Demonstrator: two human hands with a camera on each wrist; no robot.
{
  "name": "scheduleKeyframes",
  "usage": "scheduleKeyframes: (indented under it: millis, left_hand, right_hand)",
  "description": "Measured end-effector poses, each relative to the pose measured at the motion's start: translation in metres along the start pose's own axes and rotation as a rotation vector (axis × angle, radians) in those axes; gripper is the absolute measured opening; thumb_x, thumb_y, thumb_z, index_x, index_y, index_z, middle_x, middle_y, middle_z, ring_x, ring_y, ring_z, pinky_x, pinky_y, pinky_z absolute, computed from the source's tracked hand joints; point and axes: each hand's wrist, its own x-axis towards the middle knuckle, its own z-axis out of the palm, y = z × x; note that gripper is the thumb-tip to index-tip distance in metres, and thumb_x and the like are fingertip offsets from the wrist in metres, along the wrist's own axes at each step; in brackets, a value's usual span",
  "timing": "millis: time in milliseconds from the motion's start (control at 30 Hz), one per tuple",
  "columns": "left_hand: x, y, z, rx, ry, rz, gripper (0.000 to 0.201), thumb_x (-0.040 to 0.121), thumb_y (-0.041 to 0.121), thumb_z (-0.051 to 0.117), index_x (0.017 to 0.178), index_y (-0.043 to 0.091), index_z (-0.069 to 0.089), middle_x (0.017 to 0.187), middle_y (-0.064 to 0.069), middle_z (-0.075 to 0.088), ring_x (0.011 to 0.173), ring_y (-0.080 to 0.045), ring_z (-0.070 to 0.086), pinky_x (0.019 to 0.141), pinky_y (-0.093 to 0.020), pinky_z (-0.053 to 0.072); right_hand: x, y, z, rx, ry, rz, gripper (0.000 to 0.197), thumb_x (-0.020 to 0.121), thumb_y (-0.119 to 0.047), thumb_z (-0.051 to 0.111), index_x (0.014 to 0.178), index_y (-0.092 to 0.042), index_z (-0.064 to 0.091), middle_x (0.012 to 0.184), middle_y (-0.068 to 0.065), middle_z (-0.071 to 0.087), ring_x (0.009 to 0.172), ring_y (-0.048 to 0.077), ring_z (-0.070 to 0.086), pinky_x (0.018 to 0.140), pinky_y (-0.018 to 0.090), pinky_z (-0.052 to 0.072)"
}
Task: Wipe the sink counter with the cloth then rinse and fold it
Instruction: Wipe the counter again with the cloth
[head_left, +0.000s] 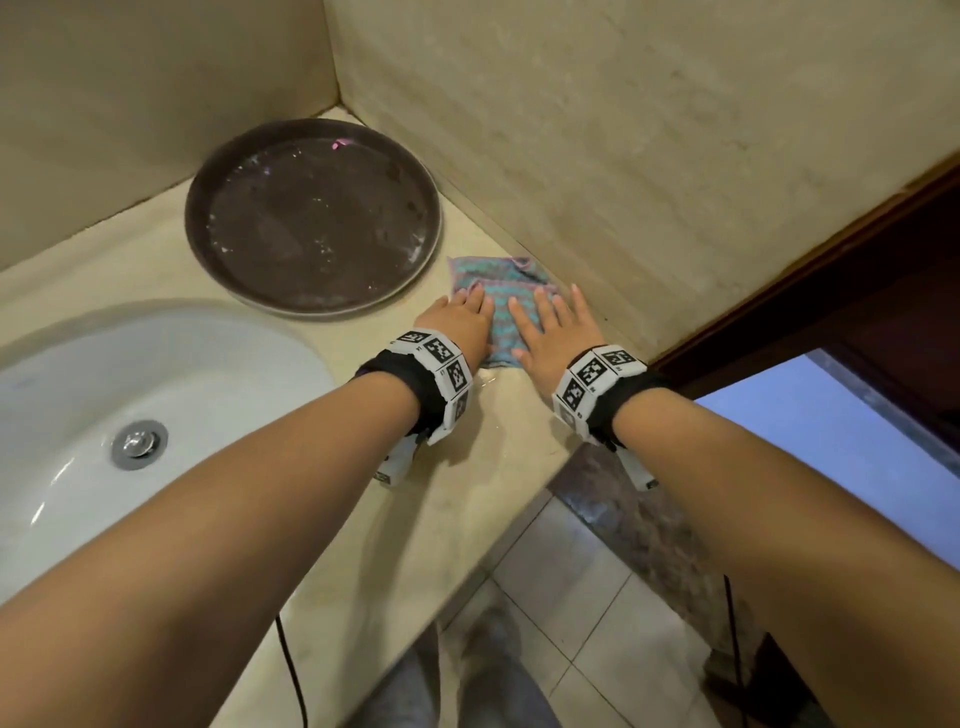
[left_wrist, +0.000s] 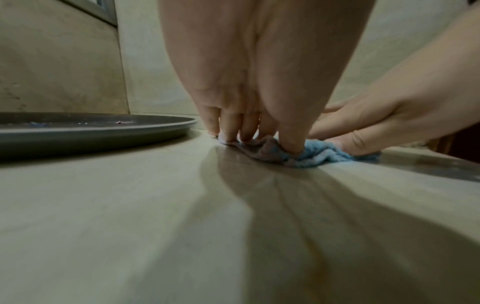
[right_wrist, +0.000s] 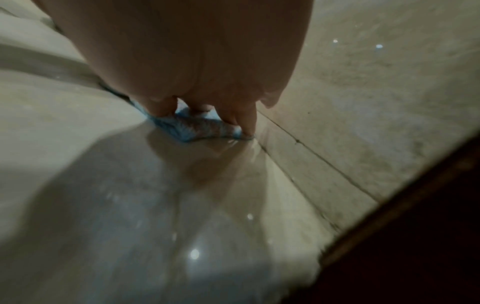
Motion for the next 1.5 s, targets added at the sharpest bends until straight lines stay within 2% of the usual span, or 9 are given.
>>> scheduleKeyframes:
  millis: [333,567,1100,1300,1500]
  left_hand:
    - [-0.050,0.063,0.038,-0.054,0.015,-0.052,0.063,0.098,0.027,0.036,0.150,0.011,0.004,0.159,-0.008,-0.003,0.147,-0.023,0.007,0.117,-0.039,0.015]
    - [-0.099,0.087,0.071,-0.126,0.059,-0.194,0.061,0.099,0.028,0.036,0.150,0.014,0.006,0.159,-0.006,-0.003,0.147,-0.022,0.010,0.118,-0.040,0.018]
    - [-0.270,0.045,0.152,-0.305,0.049,-0.641,0.062,0.098,0.032,0.036,0.150,0.015,0.005,0.159,-0.007,-0.004,0.148,-0.023,0.006,0.118,-0.042,0.015]
    - [-0.278,0.048,0.153,-0.300,0.016,-0.666,0.065,0.098,0.035,0.037,0.150,0.015,0.004,0.159,-0.007,-0.005,0.147,-0.025,0.005,0.118,-0.041,0.014]
    - [-0.257,0.058,0.142,-0.255,-0.008,-0.609,0.065,0.098,0.038,0.036,0.150,0.015,0.003,0.159,-0.007,-0.006,0.147,-0.026,0.005,0.117,-0.042,0.014]
  right_hand:
    - [-0.059,0.009,0.048,0.006,0.018,-0.061,0.062,0.100,-0.045,0.010,0.148,-0.018,-0.018,0.157,0.019,-0.012,0.146,0.037,-0.002,0.119,0.048,-0.007]
    - [-0.097,-0.004,0.061,-0.060,0.057,-0.193,0.060,0.101,-0.041,0.013,0.148,-0.018,-0.017,0.157,0.018,-0.015,0.146,0.038,-0.004,0.119,0.049,-0.006]
    - [-0.161,-0.157,0.046,-0.229,0.187,-0.619,0.061,0.101,-0.041,0.013,0.148,-0.017,-0.016,0.156,0.021,-0.017,0.144,0.042,-0.010,0.119,0.050,-0.006]
    - [-0.162,-0.155,0.050,-0.234,0.200,-0.662,0.061,0.100,-0.045,0.013,0.149,-0.021,-0.015,0.156,0.017,-0.017,0.145,0.038,-0.009,0.118,0.049,-0.007]
    - [-0.153,-0.128,0.058,-0.188,0.172,-0.633,0.061,0.100,-0.046,0.013,0.148,-0.024,-0.016,0.157,0.014,-0.018,0.146,0.038,-0.008,0.119,0.051,-0.005]
